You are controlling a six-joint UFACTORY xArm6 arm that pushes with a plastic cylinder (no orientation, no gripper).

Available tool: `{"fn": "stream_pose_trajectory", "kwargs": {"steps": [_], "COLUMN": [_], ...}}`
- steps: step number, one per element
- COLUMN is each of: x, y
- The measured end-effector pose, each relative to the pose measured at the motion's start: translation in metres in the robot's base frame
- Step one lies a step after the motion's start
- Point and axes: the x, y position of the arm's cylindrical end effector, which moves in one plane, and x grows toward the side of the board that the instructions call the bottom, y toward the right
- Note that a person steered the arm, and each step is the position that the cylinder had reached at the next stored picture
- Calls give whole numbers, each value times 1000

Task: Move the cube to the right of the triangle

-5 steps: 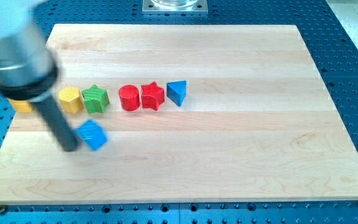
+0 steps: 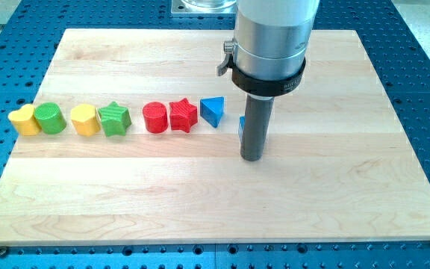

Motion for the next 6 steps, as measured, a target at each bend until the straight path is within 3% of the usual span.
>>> {"fn": "stream_pose_trajectory", "kwargs": {"steps": [1, 3, 4, 5, 6], "x": [-6, -45, -30, -61, -83], "y": [-15, 9, 18, 96, 76]}}
